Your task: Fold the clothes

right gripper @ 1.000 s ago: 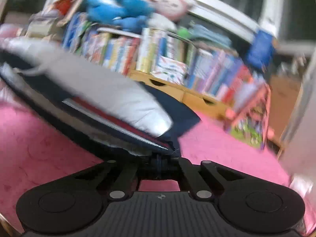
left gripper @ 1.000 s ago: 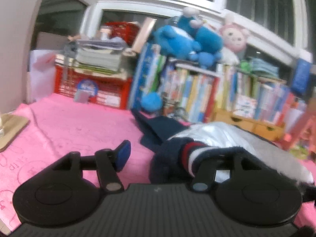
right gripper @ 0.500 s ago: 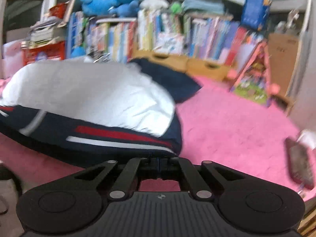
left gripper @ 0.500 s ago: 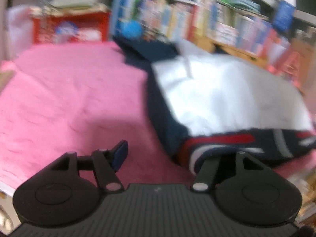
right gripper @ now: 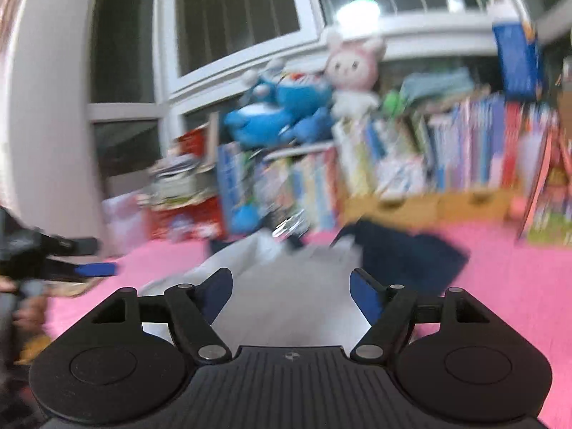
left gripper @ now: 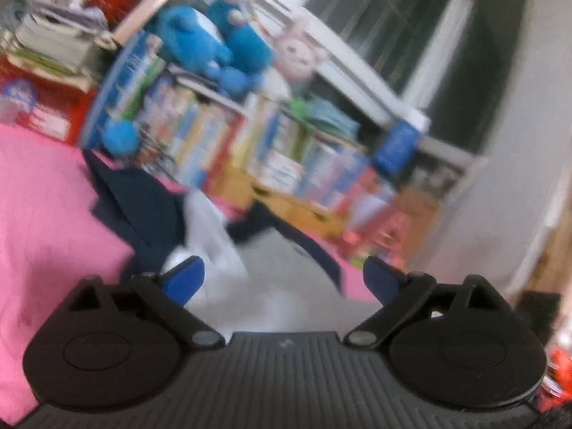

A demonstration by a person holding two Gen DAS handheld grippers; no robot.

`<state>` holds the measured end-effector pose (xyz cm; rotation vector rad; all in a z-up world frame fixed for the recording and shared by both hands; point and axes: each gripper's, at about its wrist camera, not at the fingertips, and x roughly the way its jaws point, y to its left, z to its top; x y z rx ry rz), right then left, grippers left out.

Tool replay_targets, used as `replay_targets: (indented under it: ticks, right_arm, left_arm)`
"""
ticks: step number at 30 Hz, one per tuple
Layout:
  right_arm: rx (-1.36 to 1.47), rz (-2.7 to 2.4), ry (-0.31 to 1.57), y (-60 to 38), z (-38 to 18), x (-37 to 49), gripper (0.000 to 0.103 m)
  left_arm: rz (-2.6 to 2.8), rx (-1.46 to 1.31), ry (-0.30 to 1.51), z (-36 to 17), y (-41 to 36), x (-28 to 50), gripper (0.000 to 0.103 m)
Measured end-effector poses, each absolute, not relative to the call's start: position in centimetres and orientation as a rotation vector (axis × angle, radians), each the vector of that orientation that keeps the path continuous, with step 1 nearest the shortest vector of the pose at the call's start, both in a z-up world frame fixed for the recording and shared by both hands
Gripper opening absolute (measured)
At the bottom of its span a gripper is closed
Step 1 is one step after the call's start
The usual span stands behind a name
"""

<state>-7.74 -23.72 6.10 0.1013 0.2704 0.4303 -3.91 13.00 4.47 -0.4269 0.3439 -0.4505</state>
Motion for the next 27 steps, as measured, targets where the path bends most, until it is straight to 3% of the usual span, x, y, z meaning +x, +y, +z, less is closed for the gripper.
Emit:
replay_targets:
  ticks: [6, 10, 16, 22, 27]
  right_arm:
    - [-0.014, 0.287, 0.446, -17.1, 2.4, 1.6, 0.069]
    - [-0.147, 0.234, 0.564, -15.9, -2.1, 0.6, 0.067]
    - [-0.181, 0.247, 0.586, -17.4, -4.5, -2.6, 0.068]
    - [-0.129, 0.278, 0.593, -18.4, -0.5, -3.4, 0.068]
    - [-0.092, 0.322, 0.472, -18.3, 3.7, -2.0, 0.083]
  left_arm:
    - [-0.165, -0.166, 0.461, 1.2, 8.4, 0.3, 0.096]
    - [-0.127, -0.078, 0.562, -2.0, 8.3, 0.7, 0.096]
    - [-0.100, -0.038, 0.612, -4.3, 9.3, -0.7, 0.097]
    - [-0.146, -0.136, 0.551, -1.9, 11.1, -1.3, 0.095]
    - [-0.103, -0.319, 0.515, 1.2, 14.8, 1.9, 0.097]
